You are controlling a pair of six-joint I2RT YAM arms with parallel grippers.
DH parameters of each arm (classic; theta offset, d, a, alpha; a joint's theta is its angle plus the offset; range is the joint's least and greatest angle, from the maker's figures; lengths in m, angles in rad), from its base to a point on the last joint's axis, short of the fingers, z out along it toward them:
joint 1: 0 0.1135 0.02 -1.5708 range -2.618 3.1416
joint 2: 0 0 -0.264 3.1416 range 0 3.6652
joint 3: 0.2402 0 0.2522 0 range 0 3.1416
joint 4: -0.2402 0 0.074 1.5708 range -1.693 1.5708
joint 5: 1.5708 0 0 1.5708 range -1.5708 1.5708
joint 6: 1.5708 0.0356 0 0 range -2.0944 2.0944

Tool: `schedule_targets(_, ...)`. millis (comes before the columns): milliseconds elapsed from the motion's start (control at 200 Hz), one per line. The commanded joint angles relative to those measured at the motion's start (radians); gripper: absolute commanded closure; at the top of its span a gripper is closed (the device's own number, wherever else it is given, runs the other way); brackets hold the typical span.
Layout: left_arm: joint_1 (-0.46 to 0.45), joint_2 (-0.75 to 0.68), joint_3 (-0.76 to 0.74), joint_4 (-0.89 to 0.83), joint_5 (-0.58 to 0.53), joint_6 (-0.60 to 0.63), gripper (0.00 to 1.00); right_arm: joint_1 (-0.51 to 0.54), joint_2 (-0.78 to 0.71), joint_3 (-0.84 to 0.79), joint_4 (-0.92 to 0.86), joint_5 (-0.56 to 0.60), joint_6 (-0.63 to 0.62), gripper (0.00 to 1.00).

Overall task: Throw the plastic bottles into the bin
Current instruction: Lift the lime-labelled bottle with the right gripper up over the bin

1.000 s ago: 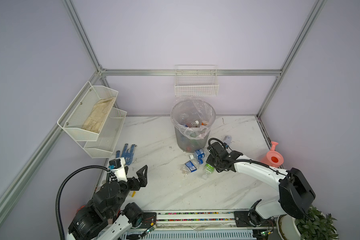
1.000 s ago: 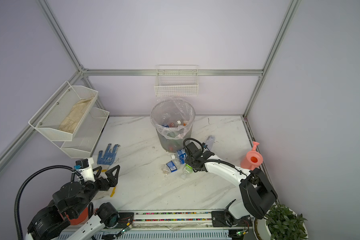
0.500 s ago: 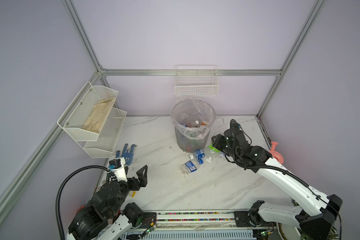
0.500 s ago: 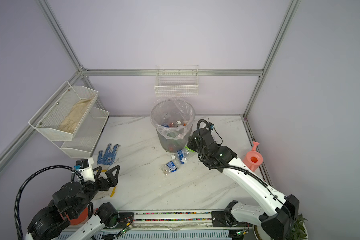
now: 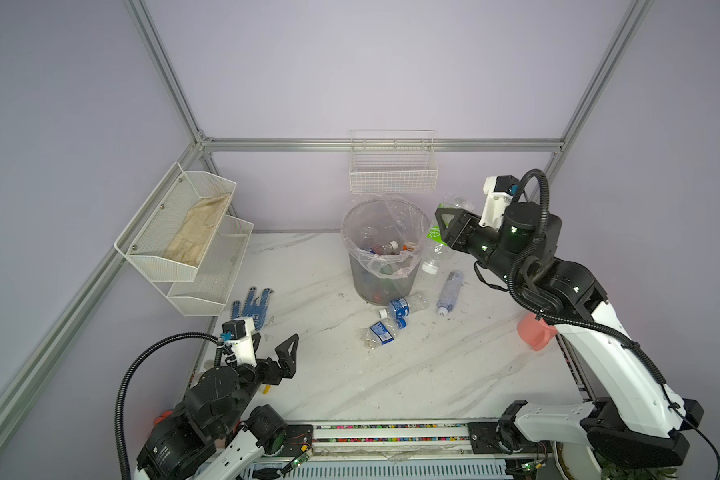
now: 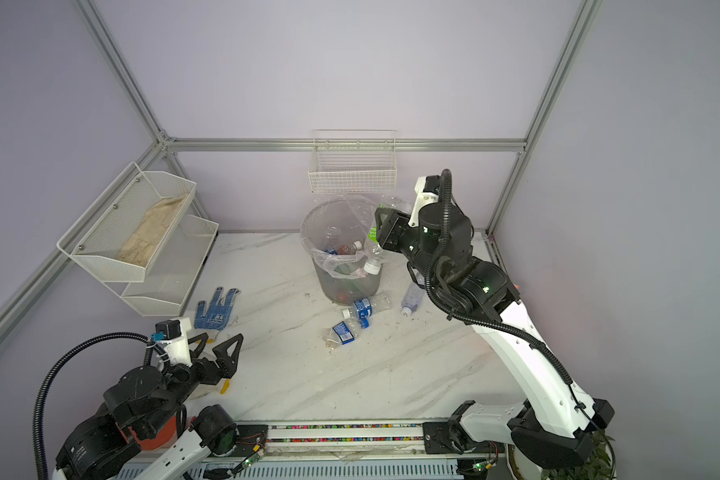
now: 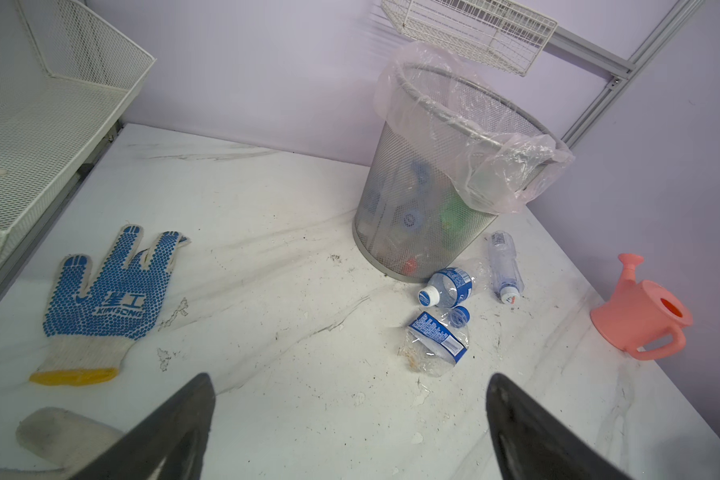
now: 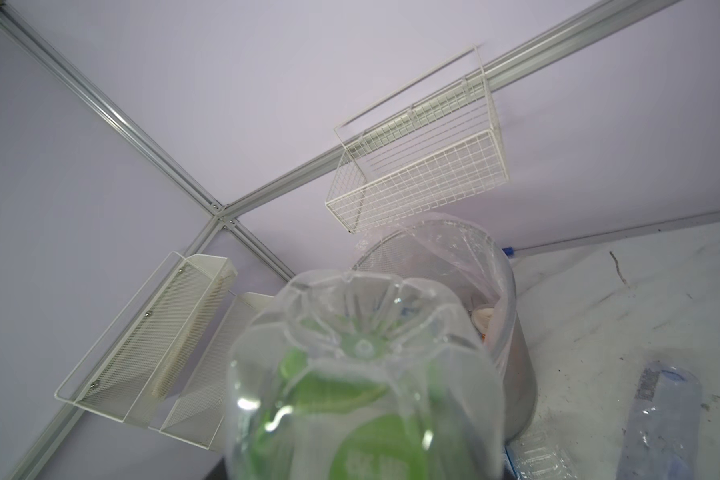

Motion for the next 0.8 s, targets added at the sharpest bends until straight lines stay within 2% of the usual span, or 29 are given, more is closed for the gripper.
schedule_targets(0,-0.005,-0.022,-0.034,0.068,0.075,0.049,0.00,0.006,-0.002,0.051,0.034,-0.105,-0.067,1.00)
schedule_targets(250,-0.005,-0.052,-0.061,0.138,0.240,0.113,0.00,0.005,-0.022,0.016,0.155,-0.316,-0.069,1.00)
schedule_targets(485,-0.005,-0.072,-0.073,0.172,0.333,0.144,0.00,0.006,-0.020,0.052,0.151,-0.340,-0.093,1.00)
schedule_targets(795,-0.005,-0.148,-0.085,0.194,0.389,0.163,0.00,0.006,-0.038,0.211,0.154,-0.389,-0.184,1.00)
